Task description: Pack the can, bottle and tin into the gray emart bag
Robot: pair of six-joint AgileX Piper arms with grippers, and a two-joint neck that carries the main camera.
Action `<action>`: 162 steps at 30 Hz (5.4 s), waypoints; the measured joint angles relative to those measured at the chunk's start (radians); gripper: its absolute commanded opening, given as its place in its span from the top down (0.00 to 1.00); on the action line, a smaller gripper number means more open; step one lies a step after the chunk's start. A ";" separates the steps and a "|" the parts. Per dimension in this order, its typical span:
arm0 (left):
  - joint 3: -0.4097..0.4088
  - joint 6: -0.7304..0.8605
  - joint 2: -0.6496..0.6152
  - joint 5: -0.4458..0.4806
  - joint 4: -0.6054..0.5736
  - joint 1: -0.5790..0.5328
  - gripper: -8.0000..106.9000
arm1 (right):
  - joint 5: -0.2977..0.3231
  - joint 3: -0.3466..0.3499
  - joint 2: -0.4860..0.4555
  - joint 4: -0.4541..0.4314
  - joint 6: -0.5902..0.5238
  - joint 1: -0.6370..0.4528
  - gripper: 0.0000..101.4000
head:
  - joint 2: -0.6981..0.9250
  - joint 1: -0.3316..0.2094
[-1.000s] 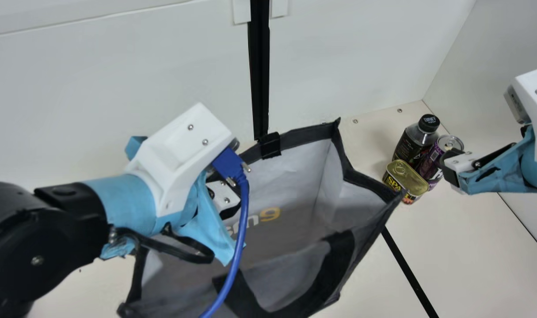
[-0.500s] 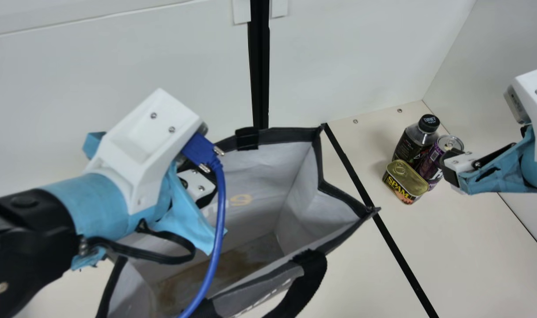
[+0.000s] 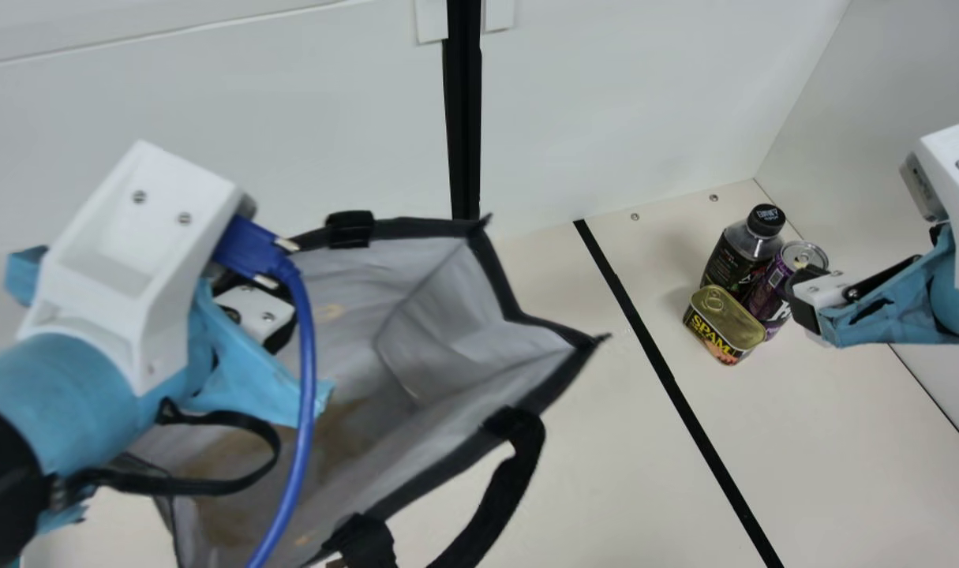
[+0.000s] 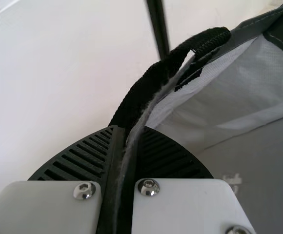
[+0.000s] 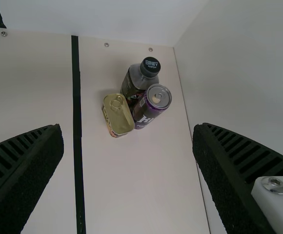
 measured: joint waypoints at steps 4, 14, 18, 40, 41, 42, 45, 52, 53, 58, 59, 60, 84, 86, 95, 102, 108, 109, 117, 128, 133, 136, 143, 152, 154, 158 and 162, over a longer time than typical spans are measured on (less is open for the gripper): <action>0.040 -0.075 -0.032 0.000 0.076 0.011 0.84 | 0.000 0.000 0.000 0.000 0.000 0.000 0.10 | 0.002 0.000; 0.141 -0.228 -0.091 0.008 0.253 0.008 0.84 | 0.000 0.000 0.000 0.000 0.000 0.000 0.10 | 0.002 0.002; 0.196 -0.281 -0.112 0.006 0.361 -0.013 0.84 | 0.000 0.000 0.000 0.000 0.000 0.000 0.10 | 0.000 0.000; 0.534 -0.623 -0.155 0.060 0.793 -0.176 0.84 | 0.000 0.000 0.000 0.000 0.000 0.000 0.10 | 0.002 0.000; 0.542 -0.633 -0.155 0.060 0.794 -0.178 0.84 | 0.000 0.000 0.000 0.000 0.000 0.000 0.10 | 0.002 0.000; 0.552 -0.645 -0.153 0.060 0.795 -0.186 0.84 | 0.000 0.000 0.000 0.000 0.000 0.000 0.10 | 0.000 0.000; 0.573 -0.677 -0.149 0.060 0.795 -0.202 0.84 | 0.000 0.000 0.000 0.000 0.000 0.000 0.10 | 0.000 0.000; 0.598 -0.730 -0.136 0.060 0.784 -0.239 0.84 | 0.000 0.000 0.000 0.000 0.000 0.000 0.10 | 0.000 0.000; 0.599 -0.735 -0.131 0.060 0.780 -0.243 0.84 | 0.000 0.000 0.000 0.000 0.000 0.000 0.10 | 0.000 0.000; 0.597 -0.765 -0.115 0.060 0.752 -0.268 0.84 | 0.000 0.000 0.000 0.000 0.000 0.000 0.10 | 0.000 0.000; 0.597 -0.769 -0.111 0.060 0.749 -0.273 0.84 | 0.000 0.000 0.000 0.000 0.000 0.000 0.10 | 0.000 0.000; 0.596 -0.775 -0.108 0.061 0.744 -0.277 0.84 | 0.000 0.000 0.000 0.000 0.000 0.000 0.10 | 0.000 0.000; 0.529 -0.879 -0.018 0.061 0.634 -0.362 0.84 | 0.000 0.000 0.000 0.000 0.000 0.000 0.10 | 0.000 0.000; 0.524 -0.888 -0.017 0.061 0.626 -0.364 0.84 | 0.000 0.000 0.000 0.000 0.000 0.000 0.10 | 0.000 0.000; 0.522 -0.912 -0.026 0.020 0.560 -0.347 0.84 | 0.000 0.000 0.000 0.000 0.000 0.000 0.10 | 0.000 0.000; 0.553 -0.913 -0.044 -0.072 0.463 -0.287 0.84 | 0.000 0.000 0.000 0.000 0.000 0.000 0.10 | 0.000 0.000; 0.580 -0.897 -0.056 -0.172 0.361 -0.224 0.84 | 0.000 0.000 0.000 0.000 0.000 0.000 0.10 | 0.000 0.000; 0.584 -0.891 -0.058 -0.186 0.343 -0.213 0.84 | 0.000 0.000 0.000 0.000 0.000 0.000 0.10 | 0.000 0.000; 0.623 -0.809 -0.060 -0.325 0.172 -0.135 0.84 | 0.000 0.000 0.000 0.000 0.000 0.000 0.10 | 0.000 0.000; 0.658 -0.678 -0.053 -0.456 -0.059 -0.041 0.84 | 0.000 0.000 0.000 0.000 0.000 0.000 0.10 | 0.000 0.000; 0.669 -0.618 -0.051 -0.492 -0.157 -0.004 0.84 | 0.000 0.000 0.000 0.000 0.000 0.000 0.10 | 0.000 0.000; 0.673 -0.584 -0.049 -0.509 -0.203 0.013 0.84 | 0.000 0.000 0.000 0.000 0.000 0.000 0.10 | 0.002 0.000; 0.696 -0.530 -0.047 -0.551 -0.295 0.056 0.84 | 0.000 0.000 0.000 0.000 0.000 0.000 0.10 | 0.000 0.000; 0.715 -0.464 -0.041 -0.597 -0.387 0.098 0.84 | 0.000 0.000 0.000 0.000 0.000 0.000 0.10 | 0.000 0.000; 0.721 -0.452 -0.040 -0.604 -0.406 0.106 0.84 | 0.000 0.000 0.000 0.000 0.000 0.000 0.10 | 0.000 0.000; 0.724 -0.425 -0.035 -0.617 -0.442 0.128 0.84 | 0.000 0.000 0.000 0.000 0.000 0.000 0.10 | 0.002 0.000; 0.729 -0.404 -0.032 -0.627 -0.479 0.149 0.84 | 0.000 0.000 0.000 0.000 0.000 0.000 0.10 | 0.000 0.000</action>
